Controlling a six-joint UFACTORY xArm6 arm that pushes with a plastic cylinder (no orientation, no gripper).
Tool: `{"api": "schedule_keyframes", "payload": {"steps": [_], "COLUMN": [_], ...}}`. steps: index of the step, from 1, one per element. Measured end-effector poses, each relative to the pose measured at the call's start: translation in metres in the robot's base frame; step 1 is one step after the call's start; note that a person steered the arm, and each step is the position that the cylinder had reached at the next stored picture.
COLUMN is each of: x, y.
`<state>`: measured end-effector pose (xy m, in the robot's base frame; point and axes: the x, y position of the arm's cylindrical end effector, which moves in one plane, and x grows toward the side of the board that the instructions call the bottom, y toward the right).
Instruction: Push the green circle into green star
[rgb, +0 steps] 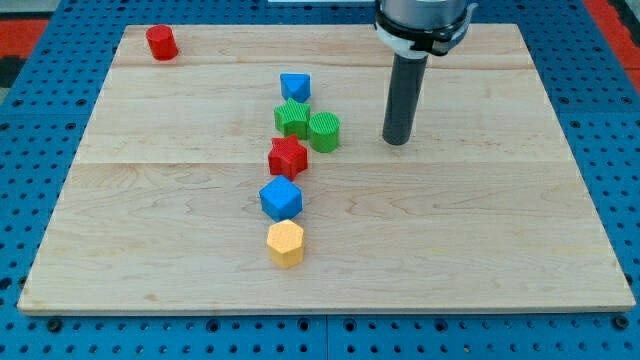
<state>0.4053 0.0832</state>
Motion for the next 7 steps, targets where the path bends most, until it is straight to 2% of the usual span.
{"api": "schedule_keyframes", "payload": {"steps": [7], "x": [0.007], "y": [-0.024]}}
